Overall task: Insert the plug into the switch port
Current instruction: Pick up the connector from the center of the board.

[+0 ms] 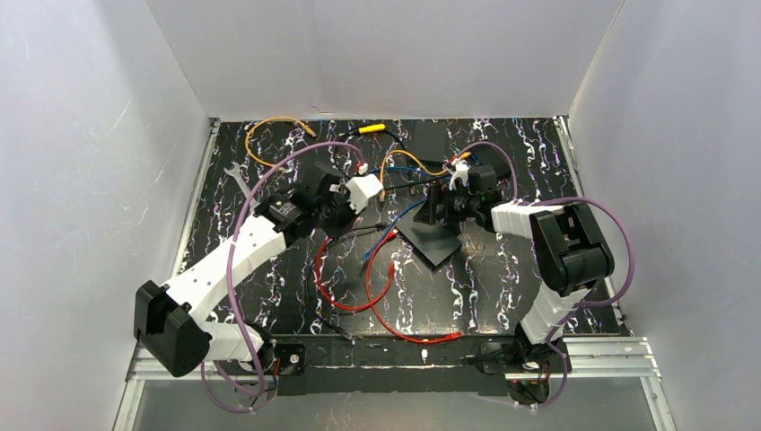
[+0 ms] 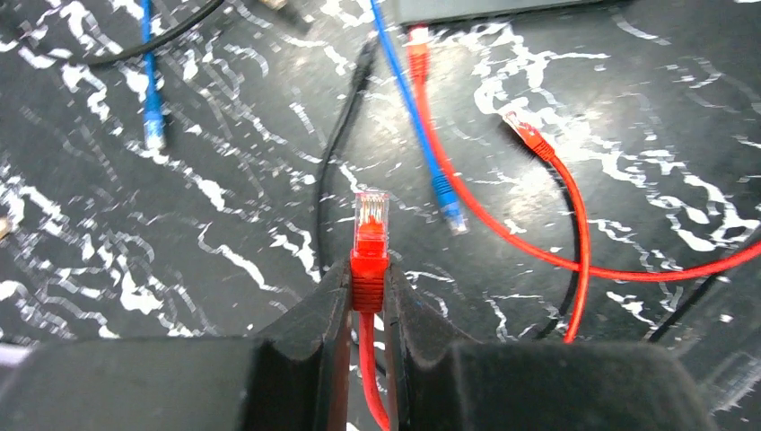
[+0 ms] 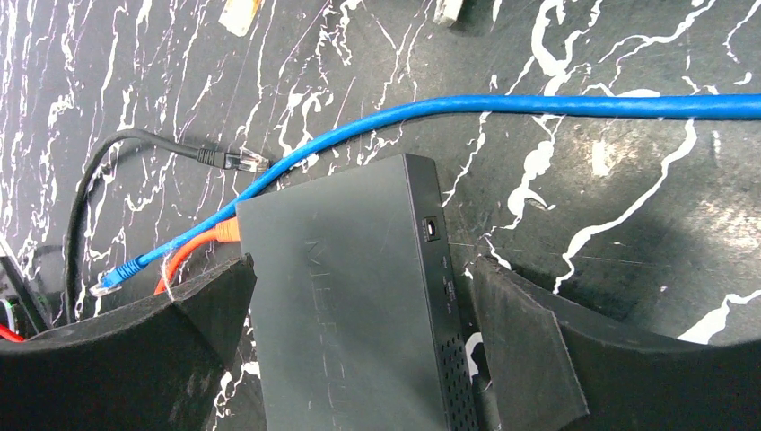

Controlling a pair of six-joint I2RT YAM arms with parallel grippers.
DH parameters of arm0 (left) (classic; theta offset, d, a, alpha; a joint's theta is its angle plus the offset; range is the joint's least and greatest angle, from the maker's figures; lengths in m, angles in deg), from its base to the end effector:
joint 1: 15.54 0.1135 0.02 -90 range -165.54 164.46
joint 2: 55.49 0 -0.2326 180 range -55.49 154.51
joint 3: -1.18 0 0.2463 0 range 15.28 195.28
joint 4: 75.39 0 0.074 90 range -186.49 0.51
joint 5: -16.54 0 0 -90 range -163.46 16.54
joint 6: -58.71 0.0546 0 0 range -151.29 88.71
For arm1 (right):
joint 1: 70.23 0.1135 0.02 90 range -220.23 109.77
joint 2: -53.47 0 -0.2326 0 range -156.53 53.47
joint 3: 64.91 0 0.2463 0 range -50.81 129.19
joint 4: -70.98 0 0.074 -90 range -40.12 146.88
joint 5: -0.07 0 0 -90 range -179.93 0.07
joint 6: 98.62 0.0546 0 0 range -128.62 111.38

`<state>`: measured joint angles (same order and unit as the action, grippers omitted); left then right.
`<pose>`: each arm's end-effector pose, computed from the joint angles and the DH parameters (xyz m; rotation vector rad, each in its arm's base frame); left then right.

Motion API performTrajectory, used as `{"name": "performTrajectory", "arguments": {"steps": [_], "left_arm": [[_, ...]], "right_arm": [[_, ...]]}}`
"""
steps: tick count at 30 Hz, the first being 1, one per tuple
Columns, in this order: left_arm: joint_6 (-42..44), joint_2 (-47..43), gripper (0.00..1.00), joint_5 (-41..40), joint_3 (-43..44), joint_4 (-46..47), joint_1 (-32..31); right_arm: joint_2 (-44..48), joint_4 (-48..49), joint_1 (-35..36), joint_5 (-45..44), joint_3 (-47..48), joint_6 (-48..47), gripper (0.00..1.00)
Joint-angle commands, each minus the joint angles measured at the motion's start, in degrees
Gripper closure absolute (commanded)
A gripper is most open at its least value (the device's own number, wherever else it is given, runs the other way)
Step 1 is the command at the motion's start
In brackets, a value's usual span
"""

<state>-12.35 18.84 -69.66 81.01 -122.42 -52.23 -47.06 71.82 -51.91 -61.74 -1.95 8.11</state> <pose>0.2372 -0.1813 0.2759 1.1059 2.0225 -0.2356 0.3295 0.1363 0.1190 -0.3141 2.2426 0.8772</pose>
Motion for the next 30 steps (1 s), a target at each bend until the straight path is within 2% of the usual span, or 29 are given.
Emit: {"name": "performTrajectory", "arguments": {"steps": [1, 6, 13, 19, 28, 30], "left_arm": [[-1.36, -2.34, 1.0, 10.78, -2.32, 4.18, -0.71], [-3.99, -0.84, 1.0, 16.42, -2.06, 6.89, -1.42], [-8.33, 2.85, 1.0, 18.97, -2.14, 11.22, -2.23], [-15.76, 6.09, 1.0, 21.18, -3.31, 16.33, -2.22], [-18.5, 9.79, 1.0, 17.04, -3.89, 17.53, -2.29], [-18.5, 9.65, 1.0, 16.27, -3.53, 17.17, -2.54]], "right_arm": [[1.39, -2.99, -0.05, 1.46, -1.4, 0.5, 0.0], [1.19, -3.05, -0.05, 2.02, -1.24, 0.59, 0.0], [1.38, -3.38, -0.05, 2.31, -1.16, 0.71, 0.0], [2.09, -5.01, -0.04, 3.11, -0.85, 2.15, 0.0], [7.85, -0.63, 0.04, 3.71, -4.04, 5.26, 0.0], [9.78, -0.12, 0.15, 3.72, -4.91, 6.08, 0.03]]}}
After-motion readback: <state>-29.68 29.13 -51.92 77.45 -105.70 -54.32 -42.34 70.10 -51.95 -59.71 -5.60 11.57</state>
